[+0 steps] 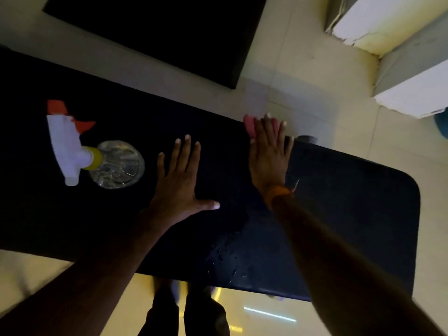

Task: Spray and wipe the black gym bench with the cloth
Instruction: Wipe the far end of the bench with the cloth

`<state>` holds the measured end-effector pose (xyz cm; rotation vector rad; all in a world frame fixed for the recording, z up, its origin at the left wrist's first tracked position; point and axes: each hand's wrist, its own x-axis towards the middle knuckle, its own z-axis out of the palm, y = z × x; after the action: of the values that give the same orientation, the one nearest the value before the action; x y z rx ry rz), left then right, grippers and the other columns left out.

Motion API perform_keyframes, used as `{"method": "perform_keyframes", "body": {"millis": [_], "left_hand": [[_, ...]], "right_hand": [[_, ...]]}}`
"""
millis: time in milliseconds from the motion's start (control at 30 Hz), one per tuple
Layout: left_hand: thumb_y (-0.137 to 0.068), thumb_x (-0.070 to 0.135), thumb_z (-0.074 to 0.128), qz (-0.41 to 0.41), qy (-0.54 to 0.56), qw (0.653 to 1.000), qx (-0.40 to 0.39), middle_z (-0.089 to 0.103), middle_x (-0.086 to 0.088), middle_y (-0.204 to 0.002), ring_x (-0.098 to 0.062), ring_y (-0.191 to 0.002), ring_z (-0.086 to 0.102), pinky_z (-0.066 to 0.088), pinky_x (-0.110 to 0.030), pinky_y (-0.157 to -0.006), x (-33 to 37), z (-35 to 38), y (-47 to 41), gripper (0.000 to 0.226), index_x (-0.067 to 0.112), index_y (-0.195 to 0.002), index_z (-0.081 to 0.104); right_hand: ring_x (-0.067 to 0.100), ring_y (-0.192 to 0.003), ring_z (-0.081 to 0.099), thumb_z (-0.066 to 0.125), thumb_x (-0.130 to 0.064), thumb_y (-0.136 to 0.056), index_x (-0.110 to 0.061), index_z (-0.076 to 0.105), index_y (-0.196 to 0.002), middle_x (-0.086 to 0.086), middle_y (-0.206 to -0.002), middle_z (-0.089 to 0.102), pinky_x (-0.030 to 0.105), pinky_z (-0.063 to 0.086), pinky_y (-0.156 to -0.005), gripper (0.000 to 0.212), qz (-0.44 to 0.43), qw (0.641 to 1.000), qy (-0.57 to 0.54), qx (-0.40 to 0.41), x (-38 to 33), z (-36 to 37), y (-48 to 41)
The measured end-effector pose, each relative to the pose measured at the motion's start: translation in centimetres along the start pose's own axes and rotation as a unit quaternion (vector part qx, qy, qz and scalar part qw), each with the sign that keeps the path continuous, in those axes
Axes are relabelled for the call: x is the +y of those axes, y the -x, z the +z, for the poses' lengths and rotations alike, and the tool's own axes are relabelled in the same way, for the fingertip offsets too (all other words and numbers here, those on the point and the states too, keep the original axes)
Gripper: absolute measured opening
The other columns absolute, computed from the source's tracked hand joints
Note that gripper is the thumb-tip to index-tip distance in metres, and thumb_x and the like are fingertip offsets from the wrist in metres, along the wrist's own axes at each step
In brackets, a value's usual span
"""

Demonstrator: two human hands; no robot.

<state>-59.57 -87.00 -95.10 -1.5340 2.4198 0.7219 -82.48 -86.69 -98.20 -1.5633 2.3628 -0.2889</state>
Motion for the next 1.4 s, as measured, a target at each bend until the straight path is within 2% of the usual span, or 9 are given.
{"method": "perform_keyframes", "body": {"millis": [200,333,500,667,800,967,1100,1267,1400], "left_hand": [[-0.052,0.097,0.054,-0.012,-0.004,1.000,0.000,-0.017,-0.012,-0.171,-0.029,-0.157,-0.018,-0.004,-0.064,-0.121,-1.1,0.0,1.2,0.152,0.013,-0.163,-0.006],[-0.055,0.095,0.060,-0.013,-0.005,1.000,0.004,-0.016,-0.013,-0.171,-0.030,-0.158,-0.017,-0.006,-0.061,-0.122,-1.6,0.0,2.0,0.152,0.011,-0.163,-0.006],[-0.059,0.090,0.065,-0.009,0.000,1.000,-0.003,-0.021,-0.013,-0.169,-0.029,-0.157,-0.021,-0.003,-0.058,-0.124,-1.8,0.2,2.7,0.152,0.008,-0.162,-0.011],[-0.063,0.092,0.060,0.004,-0.002,1.000,0.000,-0.025,-0.011,-0.168,-0.027,-0.156,-0.024,-0.006,-0.052,-0.126,-2.5,0.7,3.6,0.149,0.008,-0.161,-0.014],[-0.067,0.091,0.058,0.012,0.011,1.000,0.003,-0.026,-0.012,-0.168,-0.027,-0.156,-0.025,-0.006,-0.051,-0.127,-2.6,0.8,4.3,0.145,0.007,-0.161,-0.014],[-0.067,0.088,0.061,0.025,0.016,0.999,0.018,-0.020,-0.011,-0.170,-0.027,-0.157,-0.019,-0.003,-0.049,-0.127,-3.7,1.3,6.2,0.143,0.008,-0.162,-0.009],[-0.067,0.088,0.060,0.037,0.007,0.999,0.028,-0.008,-0.013,-0.172,-0.030,-0.159,-0.008,0.008,-0.053,-0.128,-4.5,1.8,7.8,0.139,0.006,-0.163,0.002],[-0.072,0.090,0.051,0.042,0.008,0.998,0.037,-0.004,-0.012,-0.172,-0.028,-0.160,-0.004,0.012,-0.054,-0.127,-5.5,2.2,9.2,0.133,0.006,-0.163,0.003],[-0.071,0.092,0.046,0.026,-0.003,0.999,0.025,0.000,-0.013,-0.172,-0.029,-0.160,0.002,0.015,-0.057,-0.126,-6.7,1.8,10.5,0.132,0.005,-0.163,0.007]], "right_hand": [[0.030,-0.162,0.006,0.039,-0.026,-0.108,-0.027,0.025,-0.164,-0.003,-0.173,0.018,0.060,0.008,-0.128,0.057,-0.296,0.953,0.032,-0.050,-1.7,0.8,1.6],[0.033,-0.161,-0.003,0.035,-0.031,-0.110,-0.026,0.024,-0.165,-0.002,-0.175,0.012,0.061,0.001,-0.128,0.056,0.006,0.999,-0.035,-0.004,-4.6,1.3,-0.3],[0.028,-0.162,-0.001,0.030,-0.034,-0.110,-0.030,0.018,-0.166,-0.005,-0.174,0.011,0.061,0.007,-0.129,0.057,-0.308,0.947,0.044,-0.079,-4.5,1.8,2.0],[0.032,-0.162,-0.004,0.030,-0.036,-0.111,-0.028,0.017,-0.166,-0.005,-0.175,0.009,0.062,0.003,-0.129,0.057,-0.081,0.996,0.007,-0.024,-7.4,2.2,0.4],[0.030,-0.162,-0.002,0.029,-0.036,-0.111,-0.028,0.017,-0.166,-0.004,-0.175,0.010,0.061,0.006,-0.129,0.056,-0.302,0.949,0.049,-0.077,-6.6,2.3,1.7],[0.033,-0.161,-0.004,0.029,-0.037,-0.111,-0.026,0.018,-0.166,-0.002,-0.175,0.010,0.059,0.001,-0.130,0.056,-0.141,0.989,0.019,-0.037,-9.5,2.6,0.2],[0.031,-0.162,0.000,0.029,-0.036,-0.111,-0.030,0.017,-0.166,-0.003,-0.175,0.011,0.059,0.005,-0.130,0.057,-0.311,0.944,0.068,-0.084,-8.9,2.7,0.3],[0.034,-0.161,-0.002,0.031,-0.035,-0.112,-0.027,0.021,-0.165,-0.002,-0.175,0.012,0.059,0.004,-0.130,0.055,-0.148,0.988,0.002,-0.038,-11.0,3.0,1.0],[0.030,-0.162,-0.004,0.031,-0.036,-0.111,-0.032,0.016,-0.166,-0.006,-0.175,0.009,0.056,0.005,-0.130,0.057,-0.314,0.942,0.038,-0.108,-9.2,3.3,8.3]]}}
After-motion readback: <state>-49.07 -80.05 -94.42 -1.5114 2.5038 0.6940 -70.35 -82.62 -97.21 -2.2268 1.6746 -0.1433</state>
